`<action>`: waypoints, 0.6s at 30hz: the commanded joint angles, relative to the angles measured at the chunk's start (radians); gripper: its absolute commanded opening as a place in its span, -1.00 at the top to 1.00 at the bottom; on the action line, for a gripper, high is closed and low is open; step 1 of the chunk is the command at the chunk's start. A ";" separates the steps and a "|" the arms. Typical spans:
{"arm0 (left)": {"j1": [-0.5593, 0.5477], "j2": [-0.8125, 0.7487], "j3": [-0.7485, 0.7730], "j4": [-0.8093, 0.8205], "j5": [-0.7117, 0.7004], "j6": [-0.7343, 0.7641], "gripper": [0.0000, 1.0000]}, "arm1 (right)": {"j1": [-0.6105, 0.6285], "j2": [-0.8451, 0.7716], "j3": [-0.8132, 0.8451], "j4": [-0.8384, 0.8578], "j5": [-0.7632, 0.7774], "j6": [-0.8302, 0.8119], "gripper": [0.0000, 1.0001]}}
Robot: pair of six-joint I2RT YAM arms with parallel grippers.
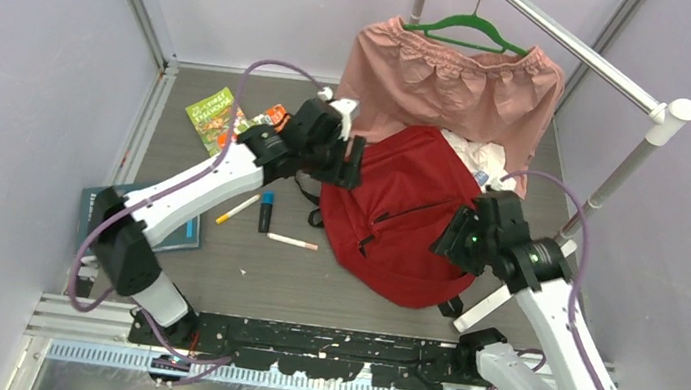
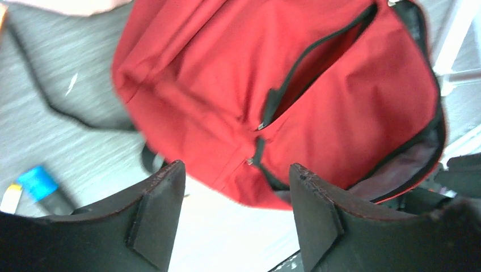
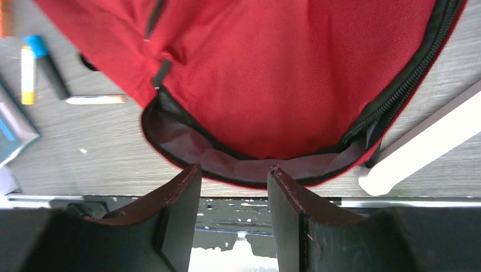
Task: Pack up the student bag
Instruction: Adjust the student bag at the center of the board.
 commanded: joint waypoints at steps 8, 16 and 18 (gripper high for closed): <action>0.084 -0.322 -0.360 -0.014 -0.190 -0.074 -0.57 | 0.230 0.145 -0.263 0.279 0.006 0.201 0.03; 0.151 -0.408 -0.442 0.001 -0.176 -0.120 -0.57 | 0.542 0.516 -0.093 0.599 -0.044 0.348 0.05; 0.153 -0.412 -0.439 -0.015 -0.164 -0.117 -0.57 | 0.541 0.562 0.017 0.509 0.002 0.286 0.04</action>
